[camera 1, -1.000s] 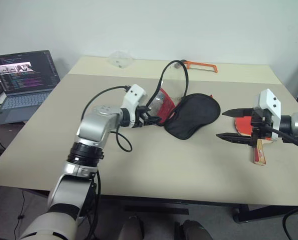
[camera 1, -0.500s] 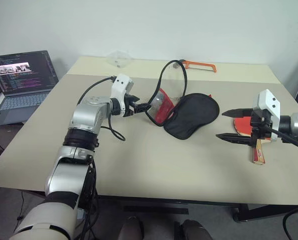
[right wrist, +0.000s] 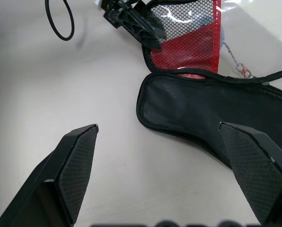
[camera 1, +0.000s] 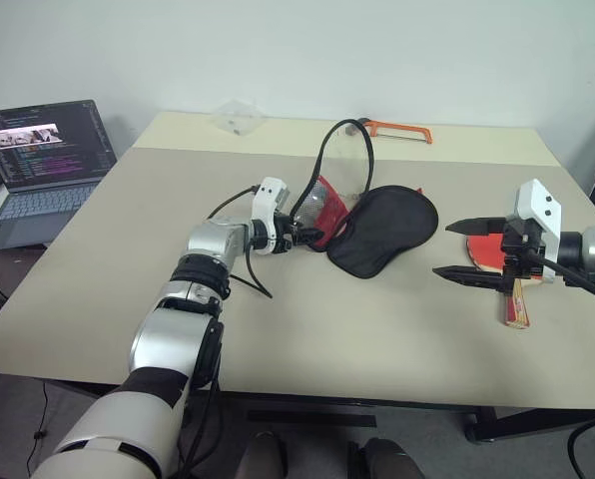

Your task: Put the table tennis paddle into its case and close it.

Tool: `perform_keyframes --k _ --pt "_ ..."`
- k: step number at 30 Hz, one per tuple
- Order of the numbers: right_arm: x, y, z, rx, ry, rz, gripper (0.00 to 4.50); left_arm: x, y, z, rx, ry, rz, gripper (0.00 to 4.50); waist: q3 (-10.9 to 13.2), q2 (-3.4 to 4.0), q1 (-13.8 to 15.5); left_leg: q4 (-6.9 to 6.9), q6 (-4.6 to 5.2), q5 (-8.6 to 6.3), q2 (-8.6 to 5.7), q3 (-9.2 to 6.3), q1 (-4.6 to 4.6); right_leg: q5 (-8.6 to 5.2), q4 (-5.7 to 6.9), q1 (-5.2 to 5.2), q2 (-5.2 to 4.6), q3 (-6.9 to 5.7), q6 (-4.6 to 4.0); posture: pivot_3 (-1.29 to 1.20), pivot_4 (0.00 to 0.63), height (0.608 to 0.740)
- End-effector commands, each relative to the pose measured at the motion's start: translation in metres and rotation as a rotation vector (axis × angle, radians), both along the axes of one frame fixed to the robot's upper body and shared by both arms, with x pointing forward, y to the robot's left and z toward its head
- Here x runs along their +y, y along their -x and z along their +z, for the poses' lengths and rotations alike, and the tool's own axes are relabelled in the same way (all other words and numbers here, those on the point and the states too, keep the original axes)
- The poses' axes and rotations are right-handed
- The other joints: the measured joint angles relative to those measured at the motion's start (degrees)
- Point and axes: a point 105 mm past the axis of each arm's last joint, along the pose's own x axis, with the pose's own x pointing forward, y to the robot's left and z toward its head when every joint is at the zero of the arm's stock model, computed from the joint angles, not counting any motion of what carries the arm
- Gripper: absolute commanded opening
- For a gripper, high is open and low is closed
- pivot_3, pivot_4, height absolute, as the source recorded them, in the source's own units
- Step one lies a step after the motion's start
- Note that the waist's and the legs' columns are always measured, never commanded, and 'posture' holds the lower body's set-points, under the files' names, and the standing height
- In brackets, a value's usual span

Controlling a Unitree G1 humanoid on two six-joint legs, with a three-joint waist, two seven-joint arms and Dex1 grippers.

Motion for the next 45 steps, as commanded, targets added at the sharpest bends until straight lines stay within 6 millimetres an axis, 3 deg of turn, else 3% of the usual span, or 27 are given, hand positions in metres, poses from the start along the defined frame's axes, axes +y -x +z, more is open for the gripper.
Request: perform_keyframes --k 1,6,8,19,27,37,45 --pt "-0.002 0.004 0.013 -0.055 0.011 -0.004 4.5 -0.009 -0.003 0.019 -0.03 0.057 0.018 2.44 0.0 0.0 0.0 0.0 0.0 0.0 0.0 0.0 0.0 0.0 0.0 0.0 0.0 0.0 0.0 0.0 0.15 0.74" --pt "-0.001 0.005 0.012 -0.053 0.009 -0.007 4.5 -0.01 -0.002 0.021 0.026 0.122 0.101 0.56 0.0 -0.01 0.0 0.03 0.0 0.0 0.0 -0.02 0.0 0.0 0.03 0.0 0.0 0.0 0.01 0.0 0.15 0.74" --pt "-0.001 0.005 0.011 -0.052 0.009 -0.008 4.5 -0.012 -0.001 0.02 0.036 0.137 0.143 0.02 0.0 -0.01 0.0 0.03 0.0 0.0 0.0 -0.03 0.0 0.0 0.04 0.0 0.0 0.0 0.0 0.0 0.15 0.74" --pt "-0.003 0.006 0.012 -0.048 0.024 -0.01 4.5 -0.055 0.028 0.015 0.089 0.288 0.293 0.02 0.0 -0.01 0.1 0.16 -0.04 0.03 -0.03 -0.15 0.01 0.02 0.2 0.07 -0.01 -0.04 0.01 0.0 0.15 0.74" --pt "-0.004 0.007 0.012 -0.044 0.035 -0.009 4.5 -0.104 0.063 0.019 0.124 0.343 0.162 0.02 0.0 -0.01 -0.1 0.16 -0.07 0.05 -0.06 -0.16 0.04 0.03 0.21 0.08 -0.01 -0.01 0.03 0.0 0.15 0.74" --pt "0.0 0.006 0.01 -0.04 0.031 0.008 4.5 -0.098 0.064 0.007 0.155 0.309 0.188 0.02 0.0 -0.01 0.0 0.15 -0.08 0.05 -0.09 -0.18 0.07 0.03 0.21 0.11 -0.01 -0.02 0.03 0.0 0.15 0.74" --pt "0.003 0.006 0.007 -0.032 0.034 0.023 4.5 -0.113 0.068 0.004 0.209 0.336 0.202 0.02 0.0 -0.01 0.0 0.15 -0.08 0.05 -0.1 -0.19 0.07 0.03 0.2 0.11 -0.02 -0.01 0.03 0.0 0.15 0.74"
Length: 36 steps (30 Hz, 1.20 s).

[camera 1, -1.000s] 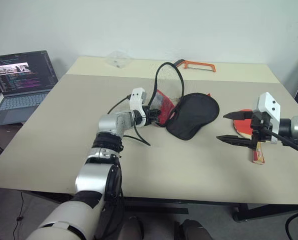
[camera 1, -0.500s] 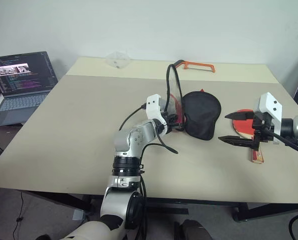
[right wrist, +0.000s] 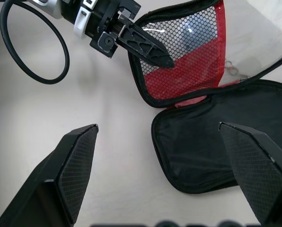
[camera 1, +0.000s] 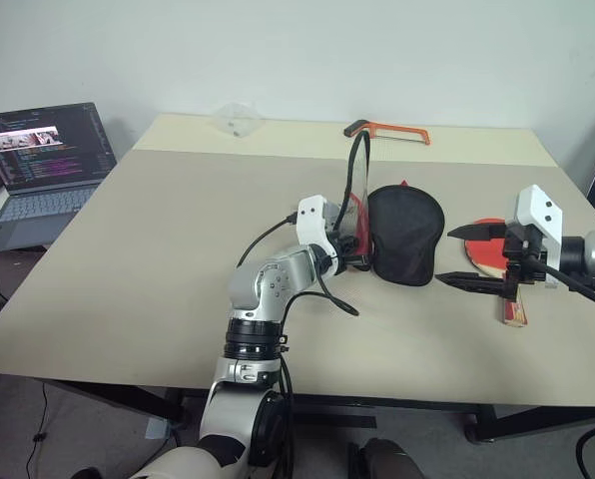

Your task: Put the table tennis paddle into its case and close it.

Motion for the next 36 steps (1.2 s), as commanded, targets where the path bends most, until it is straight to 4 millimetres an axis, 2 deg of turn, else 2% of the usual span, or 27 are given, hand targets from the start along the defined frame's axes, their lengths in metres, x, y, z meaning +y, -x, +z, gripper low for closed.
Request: perform_keyframes --k 1,7,13,16,19,20,29,36 --pt "0.005 0.002 0.01 -0.048 0.007 0.026 4.5 -0.031 0.01 0.01 0.015 0.097 -0.049 0.02 0.0 0.0 0.0 0.0 0.0 0.0 0.0 0.0 0.0 0.0 0.0 0.0 0.0 0.0 0.0 0.0 0.15 0.74" --pt "0.009 -0.008 -0.002 -0.024 0.016 -0.034 4.5 -0.026 0.011 0.007 0.031 0.051 -0.049 0.02 0.0 0.0 0.0 0.0 0.0 0.0 0.0 0.0 0.0 0.0 0.0 0.0 0.0 0.0 0.0 0.0 0.15 0.74" --pt "0.018 -0.012 -0.01 -0.023 0.008 -0.035 4.5 0.0 0.009 -0.002 0.008 -0.037 -0.008 0.02 0.0 0.0 0.0 -0.04 -0.01 0.0 -0.01 -0.01 0.0 0.0 -0.05 0.0 0.0 0.0 0.0 0.0 0.15 0.74" --pt "0.021 -0.015 -0.012 -0.024 0.007 -0.034 4.5 0.011 0.007 -0.004 0.0 -0.044 0.038 0.63 0.0 0.0 0.0 -0.04 -0.01 0.0 -0.01 -0.02 0.0 0.0 -0.06 -0.01 0.0 0.01 0.0 0.0 0.15 0.74" --pt "0.017 -0.02 -0.015 -0.013 0.021 -0.076 4.5 0.02 0.007 -0.001 -0.024 -0.068 0.042 1.7 0.0 0.0 0.0 -0.03 -0.03 0.02 -0.01 -0.03 0.0 0.0 -0.03 -0.01 0.0 -0.01 0.0 0.0 0.15 0.74" --pt "0.013 -0.026 -0.018 0.002 0.025 -0.125 4.5 0.022 0.009 0.001 -0.038 -0.076 0.026 2.0 0.0 0.0 0.0 -0.02 -0.04 0.02 -0.02 -0.03 -0.01 0.01 -0.03 -0.01 0.0 -0.01 0.01 0.0 0.15 0.74" --pt "-0.009 -0.069 -0.041 0.08 -0.048 -0.592 4.5 0.071 0.019 0.006 -0.151 -0.304 -0.105 2.0 0.0 0.01 -0.1 -0.08 -0.13 0.08 0.01 -0.05 0.09 0.04 0.11 -0.05 0.02 0.03 -0.05 0.0 0.15 0.74" --pt "-0.022 -0.079 -0.06 0.156 -0.172 -0.879 4.5 0.115 0.034 0.023 -0.302 -0.467 -0.292 2.0 0.0 0.01 -0.1 -0.18 -0.14 0.08 0.04 0.0 0.08 0.02 0.12 -0.13 0.02 0.04 -0.1 0.0 0.15 0.74"
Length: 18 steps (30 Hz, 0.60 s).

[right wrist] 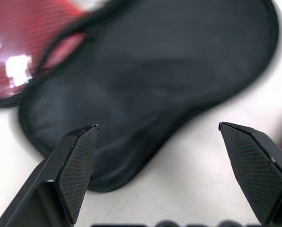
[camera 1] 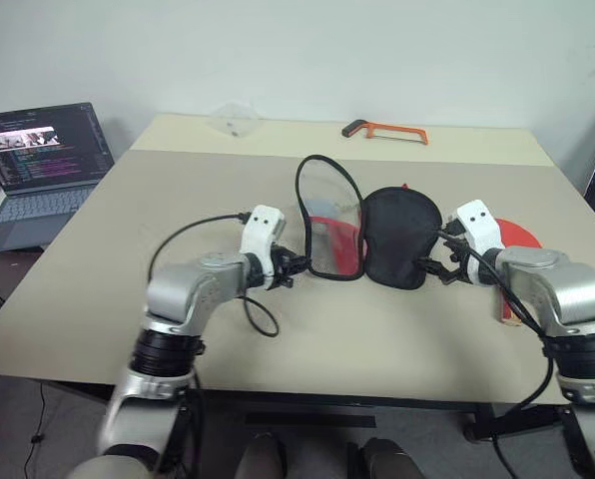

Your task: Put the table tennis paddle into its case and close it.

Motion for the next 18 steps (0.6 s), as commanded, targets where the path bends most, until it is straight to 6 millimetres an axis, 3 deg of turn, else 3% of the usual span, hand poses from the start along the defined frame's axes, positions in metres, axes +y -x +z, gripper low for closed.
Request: perform_keyframes --k 1,7,17,18 --pt "-0.013 -0.003 0.01 -0.037 -0.055 -0.141 4.5 0.006 0.011 0.021 -0.124 -0.039 -0.158 2.0 0.0 0.0 0.0 -0.01 0.0 0.0 0.01 0.03 0.0 0.0 -0.01 -0.01 0.0 0.0 -0.01 0.0 0.15 0.74" --pt "0.0 0.0 -0.003 0.016 -0.089 -0.176 4.5 0.025 0.021 0.029 -0.181 -0.102 -0.281 2.0 0.0 0.0 0.0 -0.06 0.01 0.0 0.07 0.14 -0.03 -0.02 -0.03 -0.07 0.0 0.02 -0.03 0.0 0.15 0.74" --pt "0.033 0.01 -0.035 0.116 -0.087 -0.141 4.5 0.014 0.035 0.035 -0.212 -0.09 -0.388 2.0 0.0 -0.02 0.0 -0.07 0.02 -0.01 0.22 0.21 -0.24 -0.01 0.03 -0.36 0.14 0.07 -0.08 0.0 0.15 0.74" --pt "0.034 0.01 -0.037 0.118 -0.085 -0.143 4.09 0.013 0.035 0.035 -0.214 -0.089 -0.39 2.05 0.0 -0.02 0.0 -0.07 0.02 -0.01 0.23 0.21 -0.24 -0.01 0.03 -0.36 0.15 0.07 -0.08 0.0 0.15 0.74"
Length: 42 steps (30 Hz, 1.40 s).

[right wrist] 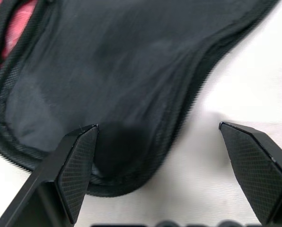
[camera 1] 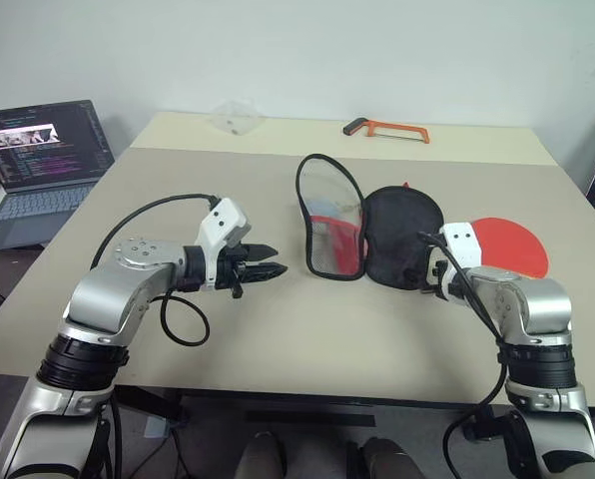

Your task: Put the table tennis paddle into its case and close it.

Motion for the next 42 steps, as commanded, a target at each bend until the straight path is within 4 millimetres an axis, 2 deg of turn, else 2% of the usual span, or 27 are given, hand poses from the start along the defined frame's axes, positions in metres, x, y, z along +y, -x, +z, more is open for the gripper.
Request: perform_keyframes --k 1,7,12,13,24,28,36,38,42 --pt "0.007 0.002 -0.007 0.014 0.01 0.01 3.88 -0.007 0.003 0.012 -0.058 0.007 -0.026 2.05 0.0 -0.01 0.0 0.01 0.0 0.0 0.02 0.0 0.0 0.01 0.0 0.0 0.02 0.0 -0.02 0.0 0.15 0.74" --pt "-0.001 -0.008 -0.006 -0.012 0.051 -0.031 1.81 -0.008 -0.001 0.014 -0.081 0.003 -0.008 2.05 0.0 -0.04 -0.2 0.01 0.0 0.0 0.1 0.0 0.01 0.05 0.01 -0.02 0.1 0.02 -0.08 0.0 0.15 0.74" --pt "-0.025 -0.021 -0.001 -0.048 0.097 -0.131 0.18 -0.008 -0.005 0.015 -0.092 -0.001 0.006 2.05 0.0 -0.05 -0.3 0.04 0.05 0.03 0.13 0.0 0.02 0.1 0.03 -0.03 0.14 0.02 -0.14 0.0 0.15 0.74" --pt "-0.027 -0.022 -0.001 -0.049 0.099 -0.135 0.03 -0.008 -0.005 0.015 -0.092 0.0 0.006 2.05 0.0 -0.06 -0.3 0.05 0.05 0.03 0.12 0.01 0.02 0.11 0.03 -0.03 0.14 0.03 -0.14 0.0 0.15 0.74" --pt "-0.029 -0.024 0.002 -0.056 0.115 -0.102 0.03 -0.008 -0.012 0.012 -0.103 -0.007 0.033 2.05 0.0 -0.08 0.1 0.12 0.36 0.24 0.11 0.06 0.02 0.34 0.0 -0.01 0.12 0.08 0.07 0.0 0.15 0.74" --pt "-0.03 -0.021 0.012 -0.081 0.126 -0.073 0.92 -0.009 -0.013 0.013 -0.103 -0.002 0.027 2.05 0.0 -0.08 0.1 0.09 0.37 0.25 0.1 0.09 -0.03 0.42 -0.03 -0.09 0.11 0.09 -0.07 0.0 0.15 0.74" --pt "-0.036 -0.007 0.061 -0.163 0.085 -0.069 3.74 -0.007 -0.013 0.015 -0.107 -0.006 0.006 2.05 0.0 -0.07 0.0 -0.24 0.37 0.24 0.12 0.25 -0.16 0.38 -0.02 -0.39 0.12 0.18 -0.15 0.0 0.15 0.74" --pt "-0.046 -0.001 0.069 -0.179 0.095 -0.115 4.48 -0.006 -0.014 0.015 -0.108 -0.01 -0.001 2.05 0.0 -0.07 0.0 -0.3 0.37 0.24 0.12 0.26 -0.16 0.38 -0.03 -0.4 0.12 0.18 -0.15 0.0 0.15 0.74" --pt "-0.082 0.013 0.067 -0.171 0.138 -0.332 4.48 -0.006 -0.015 0.015 -0.109 -0.009 -0.006 2.05 0.0 -0.08 0.1 -0.32 0.37 0.24 0.12 0.26 -0.16 0.37 -0.04 -0.41 0.11 0.17 -0.17 0.0 0.15 0.74"
